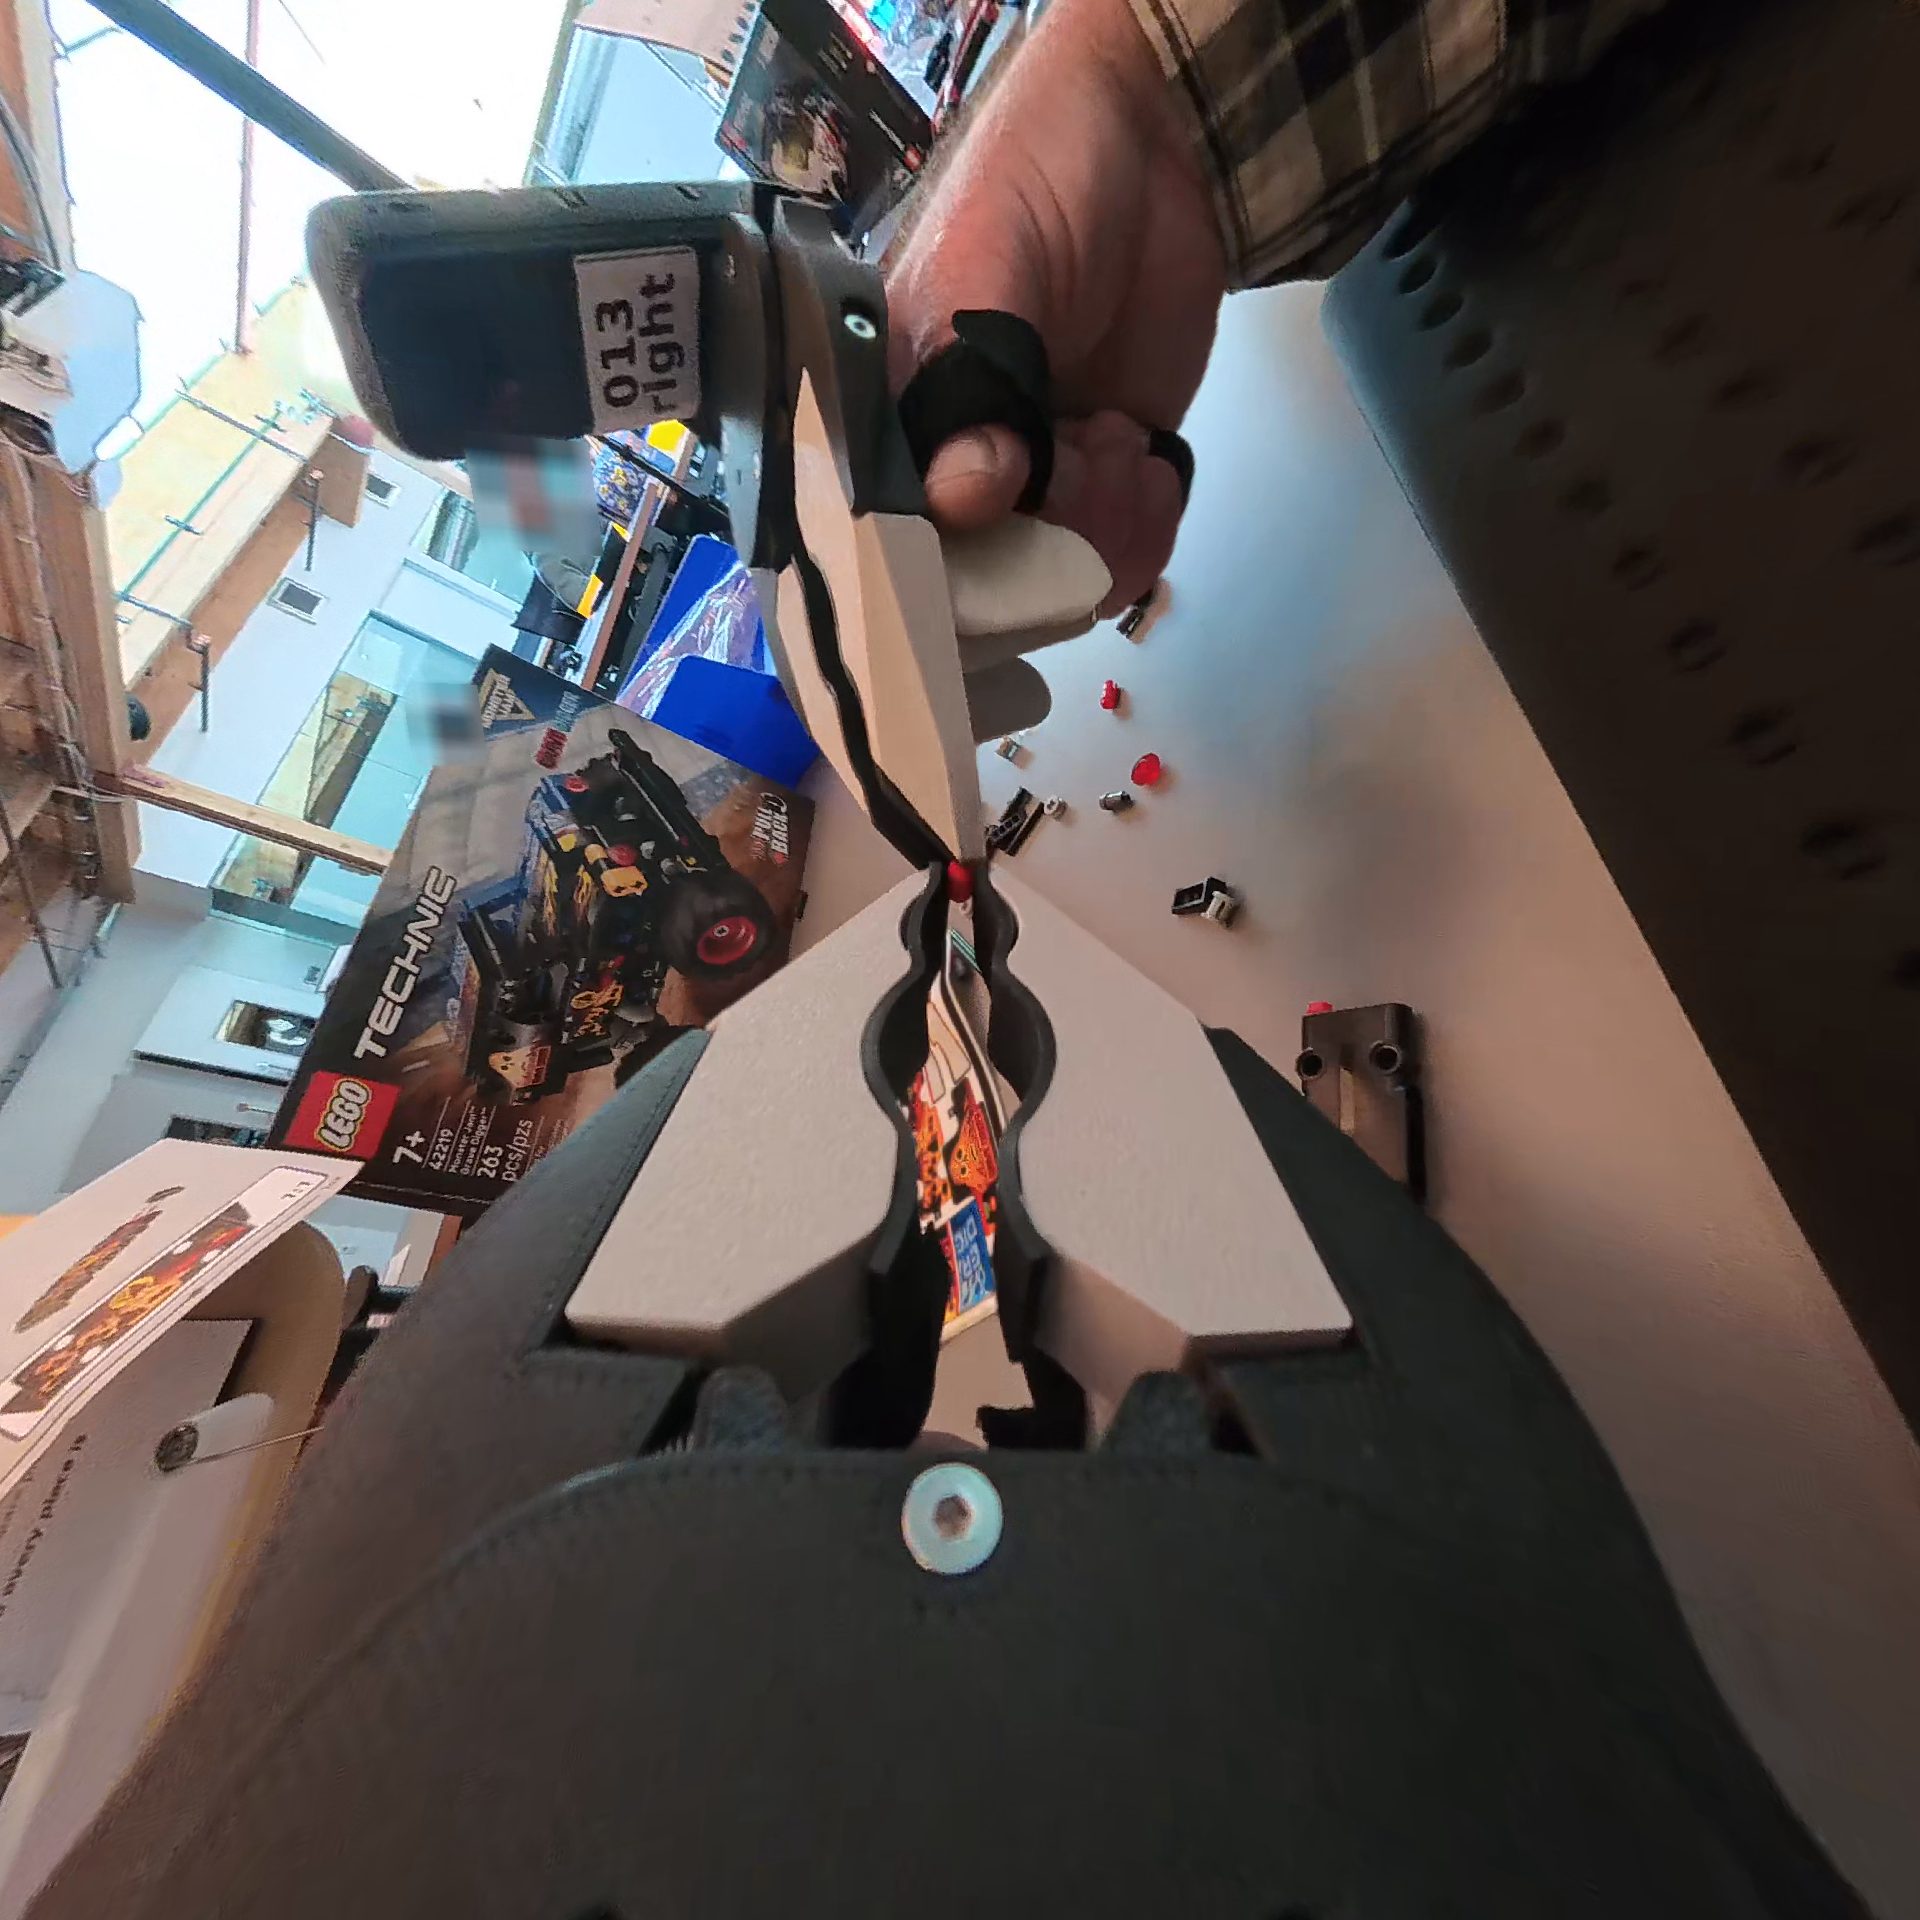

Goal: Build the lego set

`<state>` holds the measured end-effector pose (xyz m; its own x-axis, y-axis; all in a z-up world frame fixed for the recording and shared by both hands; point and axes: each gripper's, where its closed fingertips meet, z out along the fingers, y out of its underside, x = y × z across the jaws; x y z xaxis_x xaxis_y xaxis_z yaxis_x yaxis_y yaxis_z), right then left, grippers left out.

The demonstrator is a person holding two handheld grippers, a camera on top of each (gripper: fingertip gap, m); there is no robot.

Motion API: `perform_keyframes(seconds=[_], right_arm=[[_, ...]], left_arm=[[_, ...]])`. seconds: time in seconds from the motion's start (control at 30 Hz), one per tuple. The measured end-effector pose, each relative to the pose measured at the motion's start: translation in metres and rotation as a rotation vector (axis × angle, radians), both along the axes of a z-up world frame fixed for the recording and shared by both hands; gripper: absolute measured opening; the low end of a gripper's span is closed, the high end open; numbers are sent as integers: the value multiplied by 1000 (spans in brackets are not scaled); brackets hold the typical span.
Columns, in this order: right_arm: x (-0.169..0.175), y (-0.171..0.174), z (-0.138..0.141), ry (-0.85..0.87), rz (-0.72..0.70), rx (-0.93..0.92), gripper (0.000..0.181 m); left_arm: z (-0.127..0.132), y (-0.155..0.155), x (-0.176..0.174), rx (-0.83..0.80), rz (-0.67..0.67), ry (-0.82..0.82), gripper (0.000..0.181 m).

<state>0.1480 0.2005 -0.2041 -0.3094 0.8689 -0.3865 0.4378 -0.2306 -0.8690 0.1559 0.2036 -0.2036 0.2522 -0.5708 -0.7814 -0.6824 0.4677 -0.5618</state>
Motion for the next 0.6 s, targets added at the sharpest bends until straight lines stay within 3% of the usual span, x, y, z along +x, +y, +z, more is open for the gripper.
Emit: perform_keyframes(seconds=[0.2,0.3,0.4,0.53,0.6], right_arm=[[0,5,-4,0,-47,33,2],[4,11,-11,-22,-101,100,2],[8,9,-20,-63,-127,184,2],[10,4,-35,-113,-145,251,2],[11,2,-40,-126,-144,275,2]], left_arm=[[-5,1,-1,-101,-12,-27,9],[-19,-7,-1,-310,-45,-22,27],[-50,-22,-5,-595,-60,38,51],[-87,-30,-8,-699,-36,168,49],[-91,-32,-4,-740,-44,155,40]])
